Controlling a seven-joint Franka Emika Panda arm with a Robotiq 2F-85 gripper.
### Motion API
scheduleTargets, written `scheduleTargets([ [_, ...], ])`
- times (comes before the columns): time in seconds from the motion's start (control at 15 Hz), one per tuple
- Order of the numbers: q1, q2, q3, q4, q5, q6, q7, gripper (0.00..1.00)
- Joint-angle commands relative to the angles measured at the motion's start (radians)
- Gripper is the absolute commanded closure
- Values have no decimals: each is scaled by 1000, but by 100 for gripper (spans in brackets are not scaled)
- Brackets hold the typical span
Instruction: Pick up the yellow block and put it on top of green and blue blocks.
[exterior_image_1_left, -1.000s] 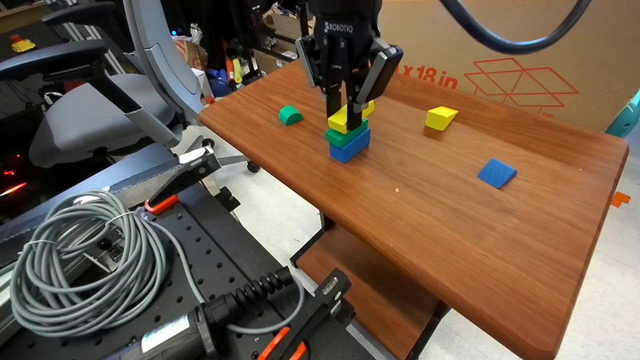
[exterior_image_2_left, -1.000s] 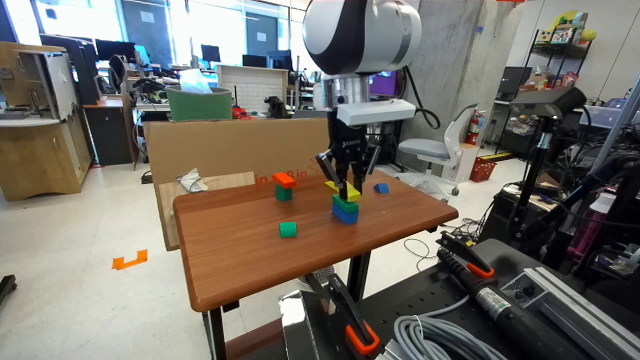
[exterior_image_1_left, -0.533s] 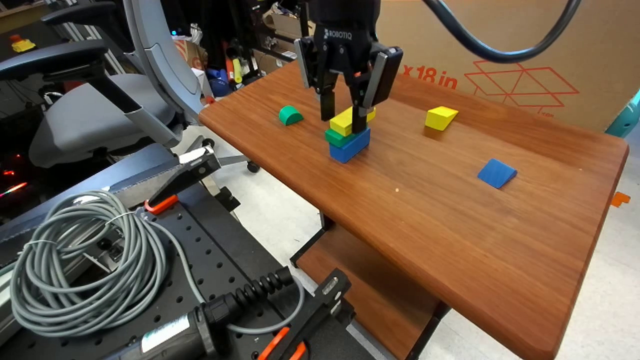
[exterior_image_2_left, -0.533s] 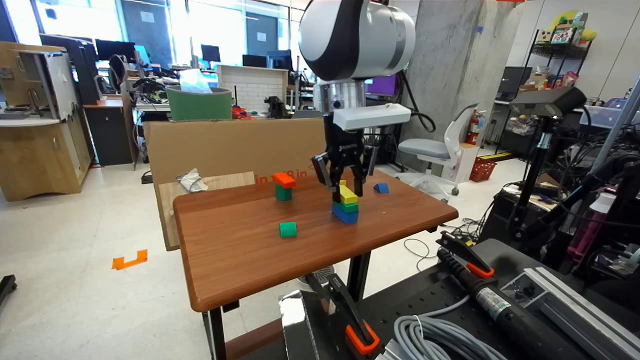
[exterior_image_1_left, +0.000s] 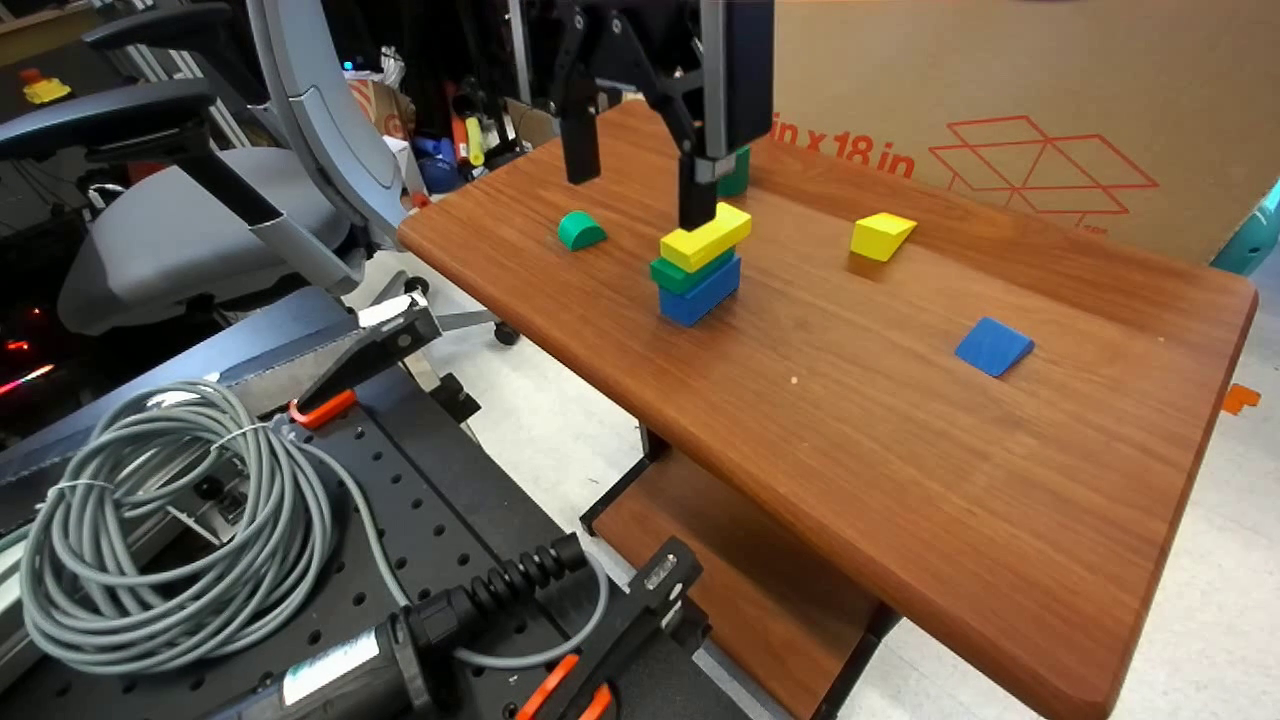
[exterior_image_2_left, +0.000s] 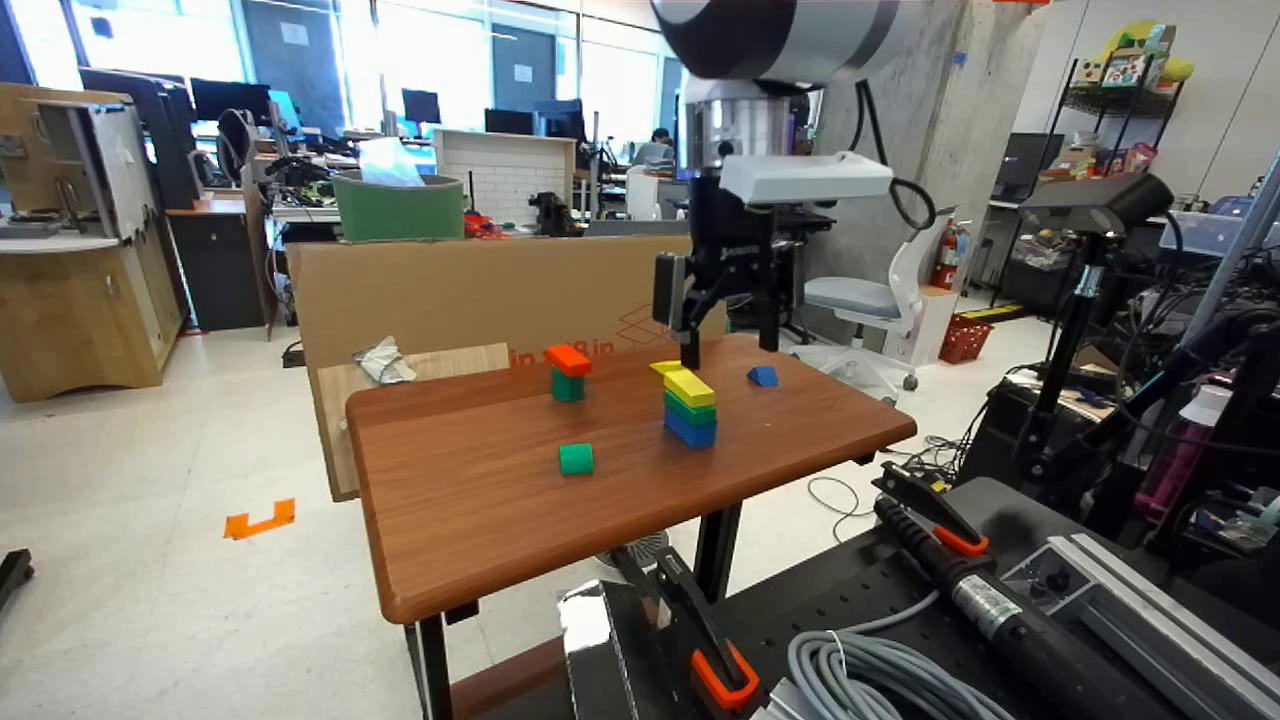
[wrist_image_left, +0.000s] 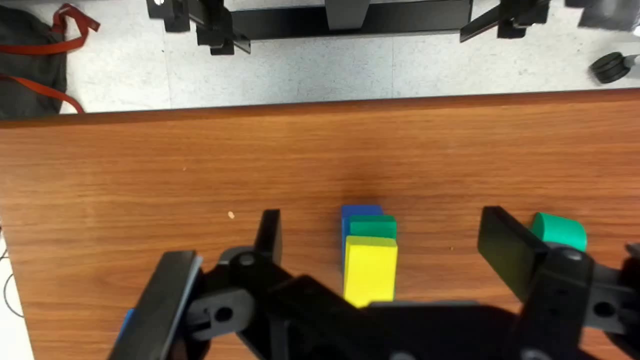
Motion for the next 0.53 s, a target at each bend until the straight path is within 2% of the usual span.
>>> scheduleTargets([
  [0.0, -27, -253, 11, -171, 155, -16, -84, 0],
  [0.13, -36, -337, -16, -192, 283, -103, -111, 0],
  [0.2, -57, -329, -36, -175, 228, -172, -55, 0],
  [0.27, -31, -268, -9, -150, 217, -95, -69, 0],
  [0.47, -60, -321, -34, -170, 218, -151, -65, 0],
])
